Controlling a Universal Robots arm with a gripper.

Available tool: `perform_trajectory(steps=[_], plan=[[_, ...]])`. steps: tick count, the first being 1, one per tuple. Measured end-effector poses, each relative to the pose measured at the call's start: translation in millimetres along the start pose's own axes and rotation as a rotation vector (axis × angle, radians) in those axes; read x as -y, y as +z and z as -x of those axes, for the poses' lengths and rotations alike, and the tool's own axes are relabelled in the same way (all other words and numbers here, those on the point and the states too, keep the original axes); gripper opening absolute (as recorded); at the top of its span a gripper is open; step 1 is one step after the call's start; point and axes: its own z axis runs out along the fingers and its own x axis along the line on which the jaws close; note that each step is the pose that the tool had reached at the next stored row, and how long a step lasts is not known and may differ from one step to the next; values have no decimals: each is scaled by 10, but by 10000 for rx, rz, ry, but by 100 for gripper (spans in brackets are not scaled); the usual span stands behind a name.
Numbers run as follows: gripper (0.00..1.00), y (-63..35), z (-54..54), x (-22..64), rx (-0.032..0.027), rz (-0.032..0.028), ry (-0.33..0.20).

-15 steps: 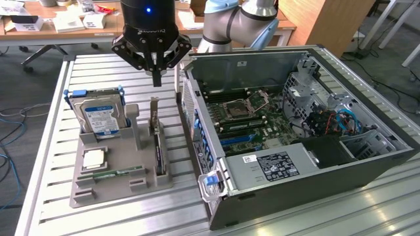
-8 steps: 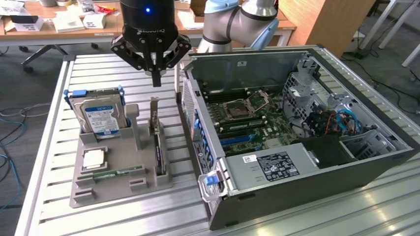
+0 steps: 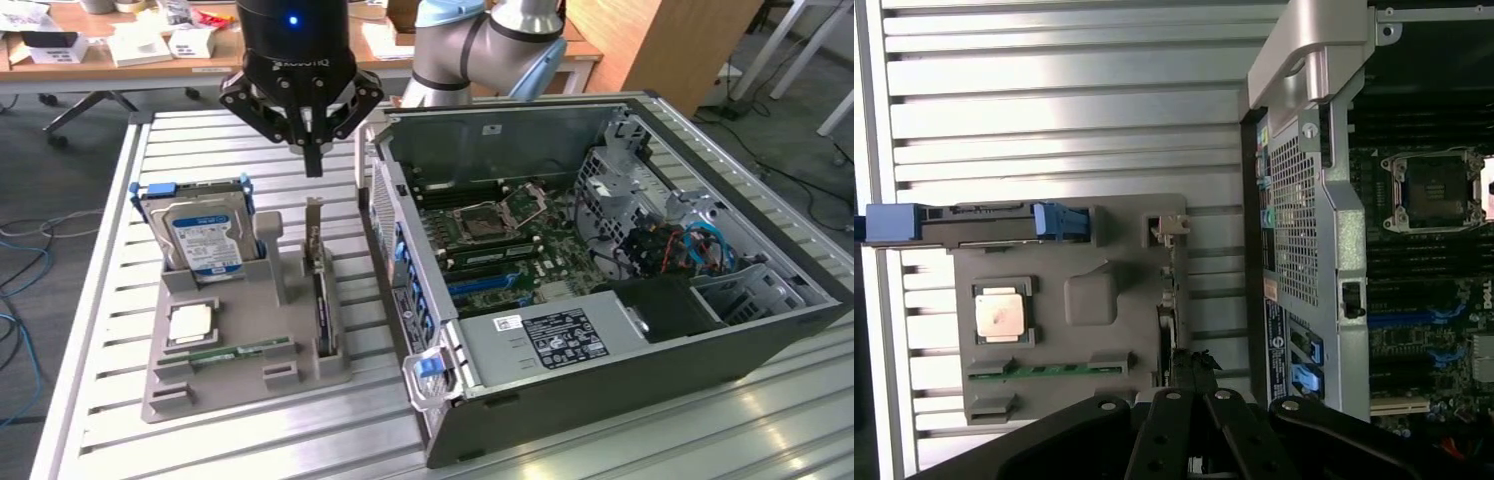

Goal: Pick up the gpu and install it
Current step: 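Reach for the gpu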

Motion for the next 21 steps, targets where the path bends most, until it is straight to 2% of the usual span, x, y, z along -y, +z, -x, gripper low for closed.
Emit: perform_trajectory(steps=[16,21], plan=[[11,0,-21,2,0,1,0],[11,-2,-83,6,0,1,0]])
